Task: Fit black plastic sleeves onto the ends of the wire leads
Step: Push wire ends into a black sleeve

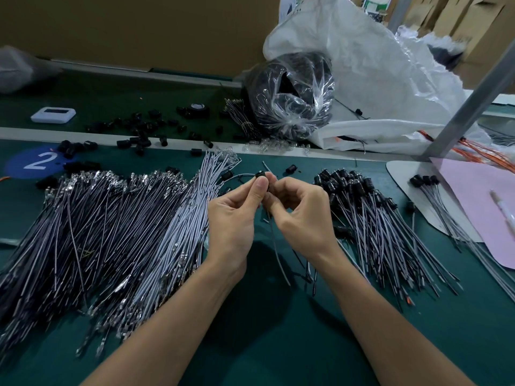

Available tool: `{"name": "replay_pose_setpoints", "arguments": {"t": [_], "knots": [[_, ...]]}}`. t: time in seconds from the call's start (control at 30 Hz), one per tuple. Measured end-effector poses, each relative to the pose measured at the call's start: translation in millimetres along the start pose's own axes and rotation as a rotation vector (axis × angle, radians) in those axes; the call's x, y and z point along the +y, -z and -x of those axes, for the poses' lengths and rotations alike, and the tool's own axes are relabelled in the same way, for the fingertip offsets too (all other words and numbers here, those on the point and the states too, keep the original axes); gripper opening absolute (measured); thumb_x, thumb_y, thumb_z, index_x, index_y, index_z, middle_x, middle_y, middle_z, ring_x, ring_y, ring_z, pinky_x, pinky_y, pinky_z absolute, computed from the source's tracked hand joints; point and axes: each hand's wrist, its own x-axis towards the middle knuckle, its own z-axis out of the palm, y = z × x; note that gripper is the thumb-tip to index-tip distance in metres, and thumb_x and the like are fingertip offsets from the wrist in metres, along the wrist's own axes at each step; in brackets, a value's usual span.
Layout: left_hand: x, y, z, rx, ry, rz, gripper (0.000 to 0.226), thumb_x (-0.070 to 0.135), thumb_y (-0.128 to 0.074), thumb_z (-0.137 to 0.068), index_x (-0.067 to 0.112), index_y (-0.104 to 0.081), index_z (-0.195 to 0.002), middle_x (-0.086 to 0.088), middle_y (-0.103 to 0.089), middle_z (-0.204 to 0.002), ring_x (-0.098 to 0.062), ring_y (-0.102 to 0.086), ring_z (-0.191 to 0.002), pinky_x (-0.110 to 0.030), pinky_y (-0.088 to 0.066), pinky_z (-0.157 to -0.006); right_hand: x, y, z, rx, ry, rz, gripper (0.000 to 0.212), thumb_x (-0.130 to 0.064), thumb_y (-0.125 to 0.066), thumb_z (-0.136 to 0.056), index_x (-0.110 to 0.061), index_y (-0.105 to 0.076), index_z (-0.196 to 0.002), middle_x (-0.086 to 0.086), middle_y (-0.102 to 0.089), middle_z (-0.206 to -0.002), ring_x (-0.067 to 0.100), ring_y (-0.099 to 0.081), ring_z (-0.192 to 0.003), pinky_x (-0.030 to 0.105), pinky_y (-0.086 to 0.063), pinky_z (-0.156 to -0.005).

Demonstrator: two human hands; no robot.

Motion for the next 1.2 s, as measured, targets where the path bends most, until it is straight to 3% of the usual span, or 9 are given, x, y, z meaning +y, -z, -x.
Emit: {"name": "replay_pose_setpoints", "arguments": {"t": [0.1,0.2,0.33,0.43,0.53,0.87,1.0,1.1,1.2], "knots": [[-0.5,0.6,-0.2,-0.011,-0.017,-0.010,0.031,0.025,-0.068,-0.076,0.004,-0.074,-0.098,-0.008,-0.076,-0.098,-0.020,-0.071,-0.100,-0.026,-0.056,-0.087,-0.3,0.3,0.4,0.016,0.029,0.002,0.011,-0.002,-0.069,-0.087,0.002,-0.068,-0.076,0.010,-0.067,-0.067,0.028,-0.061,-0.058,0.035,-0.053,-0.056],[-1.1,0.9,-0.3,-0.020,-0.049,-0.035,0.025,0.023,-0.068,-0.077,0.007,-0.075,-0.096,-0.006,-0.076,-0.095,-0.019,-0.072,-0.098,-0.022,-0.056,-0.083,-0.9,1.8,-0.1,0.009,0.044,0.001,0.013,-0.002,-0.069,-0.087,0.003,-0.068,-0.075,0.014,-0.067,-0.066,0.031,-0.061,-0.059,0.037,-0.052,-0.056],[-1.1,1.0,0.1,-0.012,-0.070,-0.057,0.023,0.022,-0.068,-0.078,0.008,-0.075,-0.094,-0.003,-0.077,-0.092,-0.016,-0.073,-0.093,-0.019,-0.055,-0.078,-1.3,3.6,0.0,-0.026,0.036,0.001,0.009,0.003,-0.069,-0.086,0.002,-0.070,-0.077,-0.009,-0.065,-0.068,-0.004,-0.059,-0.057,0.011,-0.045,-0.056],[-0.9,1.0,1.1,-0.009,-0.068,-0.058,0.024,0.022,-0.067,-0.078,0.008,-0.075,-0.096,-0.003,-0.077,-0.092,-0.016,-0.073,-0.093,-0.019,-0.055,-0.077,-1.1,3.6,0.1,-0.041,0.034,-0.019,0.008,0.004,-0.068,-0.086,0.002,-0.071,-0.078,-0.014,-0.064,-0.068,-0.008,-0.060,-0.057,0.006,-0.044,-0.058],[-0.7,0.5,1.2,-0.004,-0.059,-0.060,0.030,0.025,-0.067,-0.078,0.005,-0.074,-0.099,-0.006,-0.077,-0.094,-0.021,-0.072,-0.096,-0.027,-0.058,-0.084,-1.6,3.9,0.0,-0.032,0.031,-0.059,0.009,0.004,-0.068,-0.086,0.002,-0.069,-0.077,-0.013,-0.064,-0.070,-0.007,-0.061,-0.056,0.006,-0.045,-0.057],[-0.4,-0.8,1.1,0.005,-0.060,-0.045,0.031,0.024,-0.068,-0.078,0.003,-0.074,-0.101,-0.007,-0.076,-0.095,-0.021,-0.072,-0.096,-0.026,-0.057,-0.084,-0.1,3.3,-2.3,-0.018,-0.001,-0.057,0.004,0.003,-0.070,-0.086,0.004,-0.072,-0.083,-0.002,-0.069,-0.078,-0.002,-0.064,-0.067,0.013,-0.050,-0.063],[3.7,2.9,-1.9,0.019,-0.051,-0.016,0.035,0.026,-0.068,-0.078,0.002,-0.074,-0.102,-0.009,-0.076,-0.099,-0.024,-0.071,-0.101,-0.032,-0.056,-0.091,0.0,-1.7,-2.8,-0.014,-0.035,-0.102,0.003,-0.002,-0.070,-0.087,0.000,-0.072,-0.088,0.005,-0.073,-0.079,0.018,-0.071,-0.072,0.024,-0.056,-0.069],[4.7,4.4,-2.8,0.046,-0.056,-0.022,0.034,0.026,-0.068,-0.076,0.003,-0.074,-0.100,-0.006,-0.076,-0.098,-0.019,-0.071,-0.098,-0.027,-0.055,-0.090,2.5,-0.2,-3.0,-0.013,-0.072,-0.118,0.003,-0.005,-0.073,-0.085,-0.003,-0.072,-0.087,0.007,-0.073,-0.076,0.029,-0.070,-0.073,0.035,-0.059,-0.069],[3.9,3.9,-2.9,0.056,-0.053,-0.020,0.030,0.026,-0.069,-0.075,0.006,-0.075,-0.097,-0.005,-0.077,-0.096,-0.017,-0.071,-0.095,-0.026,-0.056,-0.085,5.5,-0.3,-4.0,-0.072,-0.104,-0.111,0.002,-0.004,-0.070,-0.087,-0.005,-0.071,-0.089,0.005,-0.073,-0.078,0.020,-0.070,-0.073,0.035,-0.058,-0.072]]}}
